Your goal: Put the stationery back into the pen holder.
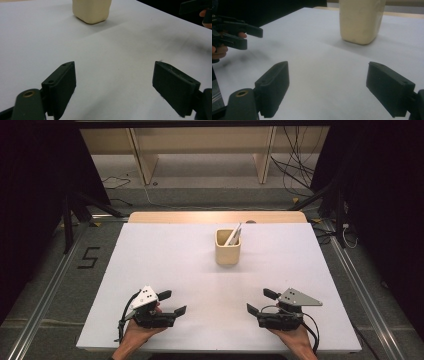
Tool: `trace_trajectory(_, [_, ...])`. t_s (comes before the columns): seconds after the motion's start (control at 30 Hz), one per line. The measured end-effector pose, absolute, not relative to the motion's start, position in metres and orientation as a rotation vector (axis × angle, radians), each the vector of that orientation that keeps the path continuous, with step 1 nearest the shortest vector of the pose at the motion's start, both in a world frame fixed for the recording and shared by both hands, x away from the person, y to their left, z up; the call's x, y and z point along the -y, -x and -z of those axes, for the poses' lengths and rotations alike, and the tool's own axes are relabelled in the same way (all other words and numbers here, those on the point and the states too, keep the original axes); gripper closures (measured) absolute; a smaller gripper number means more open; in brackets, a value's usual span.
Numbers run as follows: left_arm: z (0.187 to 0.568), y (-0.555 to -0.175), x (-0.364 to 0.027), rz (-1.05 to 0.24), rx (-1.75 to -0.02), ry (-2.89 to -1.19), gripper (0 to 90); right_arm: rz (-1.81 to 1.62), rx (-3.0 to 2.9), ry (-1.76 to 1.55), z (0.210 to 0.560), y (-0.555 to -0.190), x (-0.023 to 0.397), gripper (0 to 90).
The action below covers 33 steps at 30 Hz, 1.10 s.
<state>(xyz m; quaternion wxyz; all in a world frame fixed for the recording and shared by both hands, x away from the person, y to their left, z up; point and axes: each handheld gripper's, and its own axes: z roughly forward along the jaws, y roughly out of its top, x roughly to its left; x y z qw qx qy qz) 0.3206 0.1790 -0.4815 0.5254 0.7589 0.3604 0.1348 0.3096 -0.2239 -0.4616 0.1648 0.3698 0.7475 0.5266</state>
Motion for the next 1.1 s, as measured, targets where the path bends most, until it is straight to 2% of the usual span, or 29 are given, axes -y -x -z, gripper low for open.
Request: trace_trajectory(1.1, [0.4826,-0.3191,-0.1779,-0.311,-0.858,-1.813,18.8,-1.476,-2.129,-1.07,0.4688,-0.3031,0.23,18.2])
